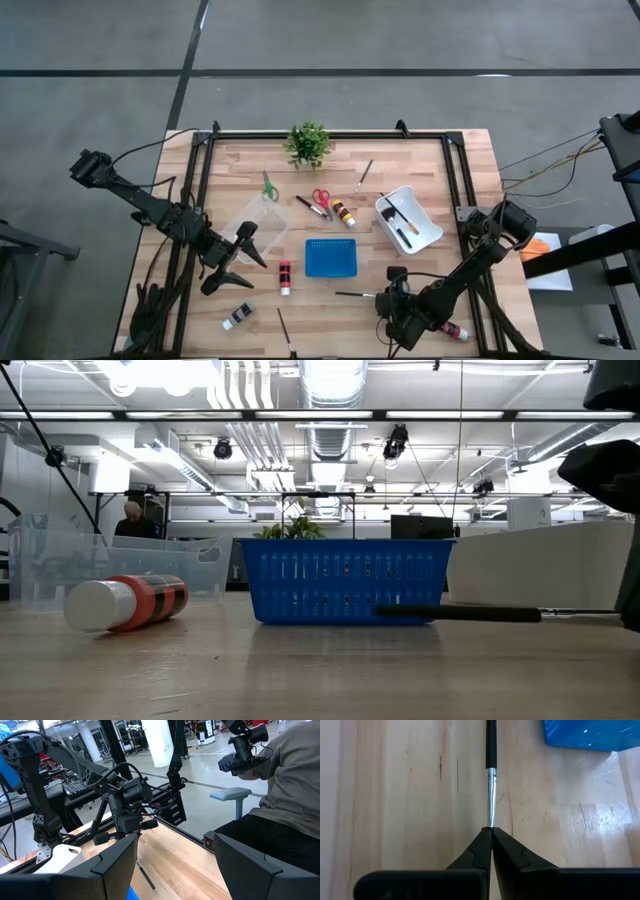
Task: Pick & Place Paint Supplies
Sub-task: Put the bottom eyeshadow brush in the white bin
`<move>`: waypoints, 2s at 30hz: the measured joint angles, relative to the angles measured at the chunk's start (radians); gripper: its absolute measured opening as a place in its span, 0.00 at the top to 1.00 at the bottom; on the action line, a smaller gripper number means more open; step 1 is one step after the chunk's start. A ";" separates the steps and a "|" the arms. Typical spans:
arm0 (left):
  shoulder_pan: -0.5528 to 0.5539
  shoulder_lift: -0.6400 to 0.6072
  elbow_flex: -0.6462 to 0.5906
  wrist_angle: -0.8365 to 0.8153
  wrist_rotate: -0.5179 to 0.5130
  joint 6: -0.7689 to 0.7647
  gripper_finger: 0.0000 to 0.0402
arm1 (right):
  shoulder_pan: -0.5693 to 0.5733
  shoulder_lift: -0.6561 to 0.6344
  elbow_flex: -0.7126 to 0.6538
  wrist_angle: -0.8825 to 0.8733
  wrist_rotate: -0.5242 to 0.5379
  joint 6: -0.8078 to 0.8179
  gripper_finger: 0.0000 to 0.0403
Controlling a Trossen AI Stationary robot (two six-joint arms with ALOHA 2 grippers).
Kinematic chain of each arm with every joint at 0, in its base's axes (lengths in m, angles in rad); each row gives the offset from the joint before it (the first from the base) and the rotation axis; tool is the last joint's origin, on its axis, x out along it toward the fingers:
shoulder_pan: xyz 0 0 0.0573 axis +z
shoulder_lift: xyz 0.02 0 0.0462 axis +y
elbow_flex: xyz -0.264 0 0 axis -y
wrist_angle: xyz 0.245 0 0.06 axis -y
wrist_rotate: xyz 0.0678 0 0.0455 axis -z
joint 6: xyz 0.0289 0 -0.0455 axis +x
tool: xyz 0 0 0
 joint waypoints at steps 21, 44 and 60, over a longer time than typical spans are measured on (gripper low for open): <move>0.000 0.000 0.000 -0.006 0.000 0.000 0.33 | 0.037 -0.122 0.003 0.099 0.224 -0.178 0.98; 0.000 0.000 0.000 -0.013 0.000 0.000 0.33 | 0.021 -0.202 0.003 0.059 0.556 -0.221 0.98; 0.000 0.000 0.000 -0.013 0.000 0.000 0.33 | 0.000 -0.235 0.003 -0.194 0.624 0.023 0.98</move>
